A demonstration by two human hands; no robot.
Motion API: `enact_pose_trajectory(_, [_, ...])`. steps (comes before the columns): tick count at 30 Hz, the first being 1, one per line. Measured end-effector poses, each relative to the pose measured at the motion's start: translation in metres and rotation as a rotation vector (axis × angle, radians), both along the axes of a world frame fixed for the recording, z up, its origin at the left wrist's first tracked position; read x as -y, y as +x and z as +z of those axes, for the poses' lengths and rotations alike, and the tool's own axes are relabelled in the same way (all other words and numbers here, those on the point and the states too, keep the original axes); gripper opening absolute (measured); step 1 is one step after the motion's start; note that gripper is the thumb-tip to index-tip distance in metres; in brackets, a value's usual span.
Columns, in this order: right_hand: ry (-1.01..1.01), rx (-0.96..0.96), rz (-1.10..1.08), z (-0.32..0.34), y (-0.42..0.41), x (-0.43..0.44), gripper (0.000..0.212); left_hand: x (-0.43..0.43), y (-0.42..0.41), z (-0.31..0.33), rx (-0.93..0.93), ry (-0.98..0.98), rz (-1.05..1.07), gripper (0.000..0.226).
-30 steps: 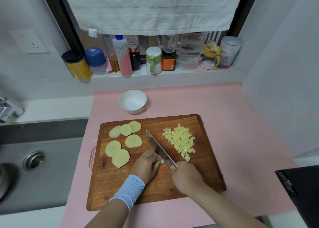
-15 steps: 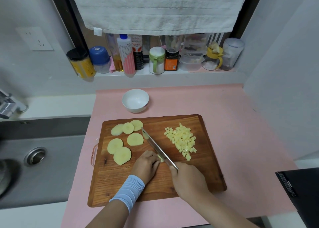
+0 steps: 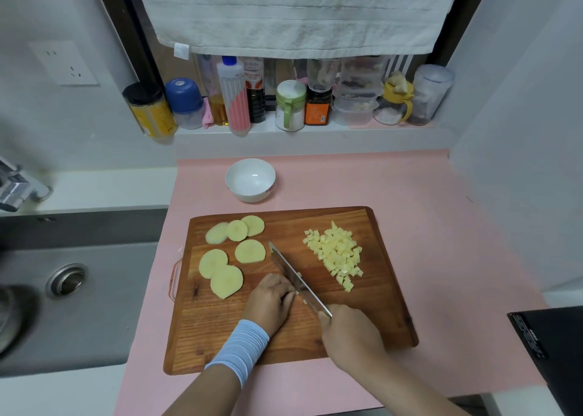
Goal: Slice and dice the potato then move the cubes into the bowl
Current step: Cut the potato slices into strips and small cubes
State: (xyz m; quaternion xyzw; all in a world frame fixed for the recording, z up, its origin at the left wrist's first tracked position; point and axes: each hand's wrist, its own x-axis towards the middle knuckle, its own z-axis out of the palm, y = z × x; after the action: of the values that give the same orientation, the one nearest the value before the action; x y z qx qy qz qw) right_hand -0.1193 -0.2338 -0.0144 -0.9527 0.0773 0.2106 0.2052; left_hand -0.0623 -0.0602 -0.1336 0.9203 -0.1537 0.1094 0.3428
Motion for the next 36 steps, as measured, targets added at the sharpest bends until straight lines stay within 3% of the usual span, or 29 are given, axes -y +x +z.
enact_pose_trajectory(12, [0.09,0.004,-0.05,-0.004,0.029,0.021,0.03,0.005,-0.001,0.01,-0.047,0.056,0.129,0.017])
enact_pose_trajectory(20, [0.028,0.153,-0.049,0.003,0.037,0.042,0.035,0.037,0.027,0.036,-0.332,-0.047,0.107,0.009])
enact_pose_trajectory(23, [-0.043,0.203,0.009,0.005,0.034,0.044,0.033,0.022,0.029,0.039,-0.216,-0.137,0.204,0.013])
enact_pose_trajectory(26, [-0.074,0.262,0.041,0.006,0.031,0.042,0.033,0.008,0.026,0.037,-0.143,-0.069,0.043,0.02])
enact_pose_trajectory(30, [-0.12,0.366,0.113,0.005,0.028,0.042,0.03,0.006,0.022,0.06,0.017,-0.325,0.364,0.031])
enact_pose_trajectory(32, [-0.245,0.405,0.196,0.002,0.028,0.047,0.022,0.001,0.023,0.077,0.128,-0.332,0.453,0.029])
enact_pose_trajectory(34, [-0.336,0.443,0.258,0.001,0.03,0.051,0.02,-0.005,0.029,0.09,0.134,-0.266,0.379,0.024])
enact_pose_trajectory(36, [-0.311,0.424,0.311,0.0,0.03,0.052,0.021,-0.006,0.039,0.099,-0.041,-0.167,0.138,0.022])
